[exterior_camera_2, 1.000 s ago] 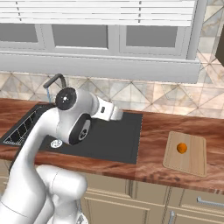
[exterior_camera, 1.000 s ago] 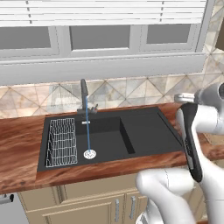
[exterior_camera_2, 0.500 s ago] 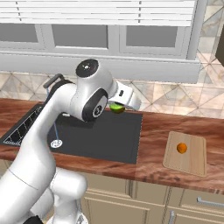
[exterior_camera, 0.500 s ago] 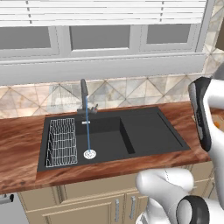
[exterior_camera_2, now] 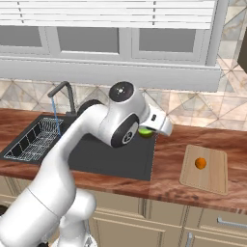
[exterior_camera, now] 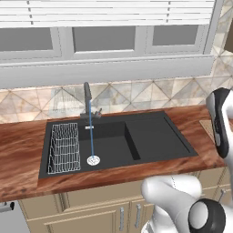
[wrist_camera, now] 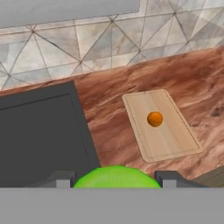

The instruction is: Pick the kiwi, tangerine from the sink and place them on the cutting board to airdry. Then turn off the sink faucet.

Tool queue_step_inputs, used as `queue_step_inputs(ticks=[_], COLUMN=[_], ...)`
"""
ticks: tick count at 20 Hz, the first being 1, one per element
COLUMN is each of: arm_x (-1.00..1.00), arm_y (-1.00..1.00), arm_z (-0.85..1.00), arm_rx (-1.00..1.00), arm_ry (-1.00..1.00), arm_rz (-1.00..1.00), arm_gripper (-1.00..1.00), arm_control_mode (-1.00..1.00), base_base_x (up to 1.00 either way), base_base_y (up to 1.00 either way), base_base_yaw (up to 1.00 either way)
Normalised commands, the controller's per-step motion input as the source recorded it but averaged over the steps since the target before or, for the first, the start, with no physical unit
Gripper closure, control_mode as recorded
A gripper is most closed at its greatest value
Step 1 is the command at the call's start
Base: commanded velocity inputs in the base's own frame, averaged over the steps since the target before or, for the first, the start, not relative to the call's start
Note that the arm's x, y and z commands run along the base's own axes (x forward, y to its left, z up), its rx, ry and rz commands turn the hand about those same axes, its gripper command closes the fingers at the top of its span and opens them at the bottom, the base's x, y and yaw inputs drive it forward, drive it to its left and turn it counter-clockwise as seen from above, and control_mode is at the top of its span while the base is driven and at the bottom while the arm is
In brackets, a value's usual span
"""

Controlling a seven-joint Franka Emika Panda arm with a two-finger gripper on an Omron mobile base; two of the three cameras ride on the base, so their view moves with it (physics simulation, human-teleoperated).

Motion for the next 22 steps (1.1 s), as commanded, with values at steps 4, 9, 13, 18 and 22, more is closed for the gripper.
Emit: queue_step_inputs(ticks=[4, 9, 13, 18, 22], arm_x=[0.00, 0.00, 0.00, 0.00, 0.00], arm_y=[-0.37, -0.42, -0.48, -0.46, -0.45], arm_z=[-0.40, -0.34, -0.13, -0.01, -0.01], arm_rx=[-0.02, -0.02, 0.00, 0.00, 0.00], arm_ry=[0.00, 0.00, 0.00, 0.00, 0.00], arm_rz=[0.00, 0.00, 0.00, 0.00, 0.00], arm_gripper=[1.00, 1.00, 1.00, 1.00, 1.00], arm_control_mode=[-1.00, -1.00, -1.00, -1.00, -1.00], base_base_x=[0.00, 0.00, 0.00, 0.00, 0.00], base_base_y=[0.00, 0.00, 0.00, 0.00, 0.00], base_base_yaw=[0.00, 0.00, 0.00, 0.00, 0.00])
